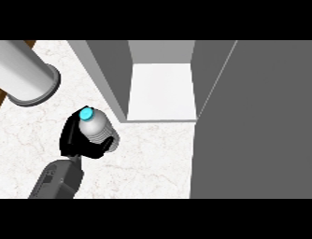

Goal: Pick up the bottled water, place it into the cabinet and close the cabinet

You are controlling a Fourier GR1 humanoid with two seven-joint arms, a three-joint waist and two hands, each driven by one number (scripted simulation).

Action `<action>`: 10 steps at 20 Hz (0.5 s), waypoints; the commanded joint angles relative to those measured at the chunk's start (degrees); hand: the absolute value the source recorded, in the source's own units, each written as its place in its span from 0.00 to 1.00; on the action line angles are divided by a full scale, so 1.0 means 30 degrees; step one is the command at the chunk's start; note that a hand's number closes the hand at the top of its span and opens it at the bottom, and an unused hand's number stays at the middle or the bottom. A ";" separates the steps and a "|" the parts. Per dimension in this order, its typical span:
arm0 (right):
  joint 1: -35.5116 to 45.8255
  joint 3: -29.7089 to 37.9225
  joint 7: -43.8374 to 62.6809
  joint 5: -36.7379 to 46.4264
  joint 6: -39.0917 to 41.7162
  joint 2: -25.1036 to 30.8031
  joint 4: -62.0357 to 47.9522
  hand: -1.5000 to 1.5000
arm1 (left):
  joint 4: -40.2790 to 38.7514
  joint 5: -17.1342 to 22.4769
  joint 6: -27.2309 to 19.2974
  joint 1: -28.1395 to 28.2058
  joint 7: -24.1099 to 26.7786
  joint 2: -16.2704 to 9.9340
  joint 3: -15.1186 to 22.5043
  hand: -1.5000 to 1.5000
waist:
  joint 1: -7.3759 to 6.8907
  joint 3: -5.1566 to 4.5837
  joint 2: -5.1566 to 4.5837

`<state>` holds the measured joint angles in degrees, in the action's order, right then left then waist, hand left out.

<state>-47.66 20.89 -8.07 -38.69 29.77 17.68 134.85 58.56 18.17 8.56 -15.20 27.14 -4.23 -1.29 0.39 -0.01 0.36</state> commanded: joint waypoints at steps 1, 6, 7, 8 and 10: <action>-0.0956 0.0596 0.1746 -0.2363 -0.1190 0.0184 0.4028 0.00 | 0.2364 -0.0972 -0.2087 0.0202 -0.1255 0.1256 0.1274 1.00 | -0.0036 -0.0011 -0.0012; -0.0462 0.0938 0.1441 -0.2510 -0.0735 0.0307 0.3022 0.00 | 0.2831 0.0026 -0.6210 -0.1294 -0.1974 0.1389 0.3879 1.00 | 0.0298 -0.0018 -0.0055; -0.0253 0.0758 0.1385 -0.2464 -0.0877 0.0217 0.3552 0.00 | 0.2936 -0.0136 -0.5867 -0.1678 -0.2235 0.1394 0.3613 1.00 | 0.0258 -0.0021 -0.0062; -0.0668 -0.0464 0.1728 -0.1384 -0.1403 -0.0672 0.4314 0.00 | 0.2425 -0.0217 -0.6635 -0.2329 -0.2644 0.1396 0.3762 1.00 | 0.0348 -0.0027 -0.0088; -0.0579 0.0991 0.1683 -0.3148 -0.0768 0.0574 0.2871 0.00 | 0.4241 -0.0333 -0.7593 -0.1993 -0.3301 0.1390 0.4863 1.00 | 0.0201 -0.0013 -0.0032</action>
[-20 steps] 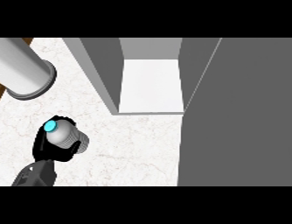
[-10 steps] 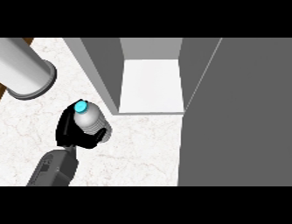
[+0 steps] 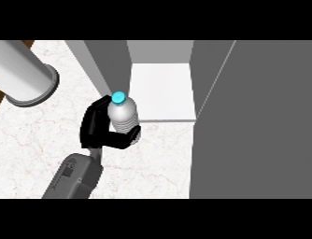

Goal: Pick up the bottled water, place it into the cabinet and close the cabinet

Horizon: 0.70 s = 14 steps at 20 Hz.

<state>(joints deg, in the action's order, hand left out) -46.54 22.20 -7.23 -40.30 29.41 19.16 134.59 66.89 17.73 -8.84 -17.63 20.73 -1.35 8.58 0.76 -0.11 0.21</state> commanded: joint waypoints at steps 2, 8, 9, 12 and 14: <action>-0.0452 -0.0138 0.1065 -0.1424 -0.0643 -0.0413 0.3006 0.00 | -0.0437 -0.0161 -0.3327 -0.2338 -0.0519 0.0424 0.1985 1.00 | 0.0287 0.0010 -0.0067; 0.0505 -0.0225 0.1088 -0.1654 -0.1232 0.0055 0.2084 0.00 | -0.0905 -0.1634 -0.6150 -0.4419 -0.2925 0.0390 0.2159 1.00 | 0.0338 0.0024 -0.0100; -0.0095 0.0196 0.0880 -0.2018 -0.0920 0.0039 0.2732 0.00 | -0.1031 -0.1640 -0.6152 -0.3627 -0.2573 0.0402 0.2737 1.00 | 0.0537 0.0014 -0.0066; 0.0677 -0.0446 0.0798 -0.1772 -0.0670 0.0287 0.1586 0.00 | -0.2042 -0.1751 -0.7257 -0.4577 -0.3266 0.0396 0.2944 1.00 | 0.0608 0.0017 -0.0179; 0.0549 -0.0332 0.0909 -0.2315 -0.0565 0.0761 0.1904 0.00 | -0.2667 -0.1681 -0.6614 -0.5092 -0.2975 0.0207 0.1957 1.00 | 0.0956 -0.0010 -0.0269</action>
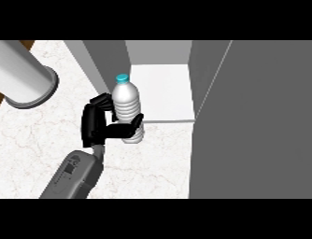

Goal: Pick up the bottled water, place it into the cabinet and close the cabinet

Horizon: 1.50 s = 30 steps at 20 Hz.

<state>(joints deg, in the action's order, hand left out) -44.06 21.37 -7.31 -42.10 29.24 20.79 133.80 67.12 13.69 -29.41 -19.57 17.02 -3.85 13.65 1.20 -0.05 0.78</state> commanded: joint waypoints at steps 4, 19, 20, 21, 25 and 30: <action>-0.0156 -0.0449 0.0596 -0.1320 -0.0321 -0.0031 0.1659 0.00 | -0.2698 -0.0267 -0.0206 -0.4610 -0.2542 0.1041 0.0374 1.00 | 0.0986 -0.0012 -0.0438; -0.0189 -0.0938 -0.0069 -0.1313 0.0444 0.0310 0.0991 0.00 | -0.2940 -0.1633 -0.2558 -0.5343 -0.2531 -0.0235 0.0031 1.00 | 0.1995 -0.0025 -0.0631; 0.0170 -0.0728 -0.0099 -0.1232 0.0450 0.0555 0.0513 0.00 | -0.3354 -0.1792 -0.2751 -0.5368 -0.2467 -0.0319 0.0004 1.00 | 0.1812 -0.0020 -0.0680; 0.0568 -0.0614 -0.0097 -0.1321 0.0498 0.0931 0.0502 0.00 | -0.3099 -0.1902 -0.3061 -0.5222 -0.2315 0.0114 0.0326 1.00 | 0.2027 -0.0033 -0.0782; 0.0137 -0.0921 -0.0010 -0.1236 0.0522 0.0776 0.0866 0.00 | -0.2974 -0.2513 -0.3310 -0.5101 -0.3215 -0.0830 0.0816 0.00 | 0.2166 -0.0021 -0.0685; 0.0597 -0.0975 -0.0374 -0.1273 0.0757 0.0851 0.0451 0.00 | -0.3008 -0.2423 -0.3430 -0.5118 -0.3728 -0.1013 0.0887 0.00 | 0.2470 -0.0024 -0.0780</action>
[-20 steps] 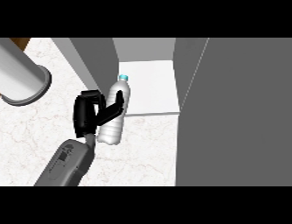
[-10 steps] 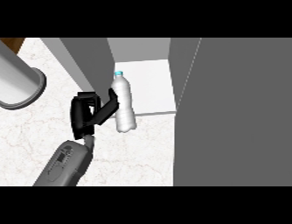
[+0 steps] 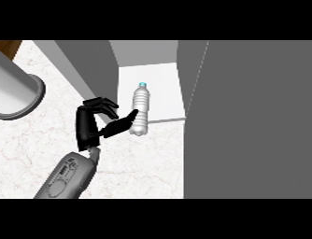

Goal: Pick up the bottled water, place it into the cabinet and close the cabinet

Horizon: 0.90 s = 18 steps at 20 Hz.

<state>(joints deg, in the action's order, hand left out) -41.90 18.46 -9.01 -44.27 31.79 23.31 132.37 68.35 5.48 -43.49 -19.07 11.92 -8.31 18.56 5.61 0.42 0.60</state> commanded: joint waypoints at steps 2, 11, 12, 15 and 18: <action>0.0017 -0.0311 0.0239 -0.0108 -0.0179 -0.0101 0.0863 0.00 | -0.3462 0.0125 0.1044 -0.5272 -0.2149 0.0536 -0.0475 0.00 | 0.0942 -0.0179 -0.0764; 0.0334 -0.0201 0.0284 -0.0251 -0.0460 0.0177 0.0798 0.00 | -0.1215 0.0610 0.1345 -0.5231 -0.0992 0.1064 0.0143 0.00 | 0.0891 -0.0226 -0.0646; 0.0537 -0.0127 0.0308 -0.0240 -0.0514 0.0320 0.0716 0.00 | -0.0999 0.0677 0.1532 -0.5343 -0.1012 0.0847 0.0128 0.00 | 0.0894 -0.0226 -0.0673; 0.0394 -0.0218 0.0282 -0.0052 -0.0701 0.0067 0.1020 0.00 | -0.0236 0.0858 0.1859 -0.5218 -0.0511 0.0970 0.0463 0.00 | 0.0832 -0.0225 -0.0530; 0.0380 -0.0151 0.0362 -0.0226 -0.0720 0.0166 0.1023 0.00 | -0.0460 0.1426 0.2272 -0.5094 -0.0296 0.1125 0.0315 0.00 | 0.0549 -0.0232 -0.0542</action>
<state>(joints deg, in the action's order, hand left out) -40.13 18.02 -8.98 -44.63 30.83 24.10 132.19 70.32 7.66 -41.95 -18.88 11.34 -8.10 22.08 5.94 -0.11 -0.23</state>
